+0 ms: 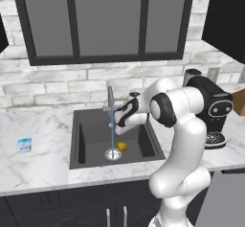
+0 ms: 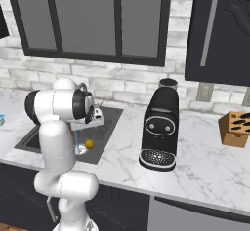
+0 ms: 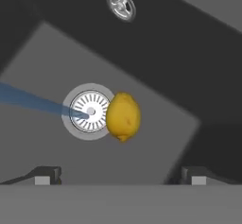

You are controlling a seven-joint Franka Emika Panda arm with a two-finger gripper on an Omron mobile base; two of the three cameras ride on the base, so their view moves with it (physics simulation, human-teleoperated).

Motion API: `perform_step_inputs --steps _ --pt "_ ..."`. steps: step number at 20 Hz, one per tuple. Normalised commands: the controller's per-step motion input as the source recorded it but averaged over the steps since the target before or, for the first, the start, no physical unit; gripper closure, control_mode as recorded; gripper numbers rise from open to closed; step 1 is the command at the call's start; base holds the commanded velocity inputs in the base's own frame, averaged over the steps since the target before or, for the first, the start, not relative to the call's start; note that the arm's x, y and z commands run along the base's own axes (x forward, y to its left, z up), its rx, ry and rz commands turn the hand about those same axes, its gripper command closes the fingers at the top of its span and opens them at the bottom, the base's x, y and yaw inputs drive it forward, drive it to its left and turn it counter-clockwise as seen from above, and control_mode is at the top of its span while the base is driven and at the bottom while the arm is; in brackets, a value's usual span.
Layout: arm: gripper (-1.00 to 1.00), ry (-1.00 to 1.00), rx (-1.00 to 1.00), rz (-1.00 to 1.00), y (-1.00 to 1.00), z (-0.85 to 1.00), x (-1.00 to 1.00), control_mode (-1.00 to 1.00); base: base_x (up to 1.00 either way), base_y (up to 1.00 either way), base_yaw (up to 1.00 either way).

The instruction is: Turn on the sink faucet. Then move the lemon from the counter to the sink. Turn off the sink. Move the vegetable from the sink to the pot next to the stove. Finally move the pot to the rear left burner.

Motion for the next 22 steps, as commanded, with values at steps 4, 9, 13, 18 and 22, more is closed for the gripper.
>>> perform_step_inputs --steps 4,9,13,18,22 --pt "-1.00 0.00 0.07 -0.03 -0.22 0.64 -0.03 -1.00 0.00 0.00 0.00" --pt "-1.00 0.00 0.07 -0.04 -0.15 0.63 -0.16 -1.00 0.00 0.00 0.00" --pt "-1.00 -0.02 0.08 -0.05 -0.15 0.37 -0.26 -1.00 0.00 0.00 0.00" --pt "-1.00 -0.02 0.07 -0.03 -0.16 0.02 -0.39 -1.00 0.00 0.00 0.00" --pt "-1.00 -0.06 0.07 0.00 -0.03 0.12 -0.36 -1.00 0.00 0.00 0.00"
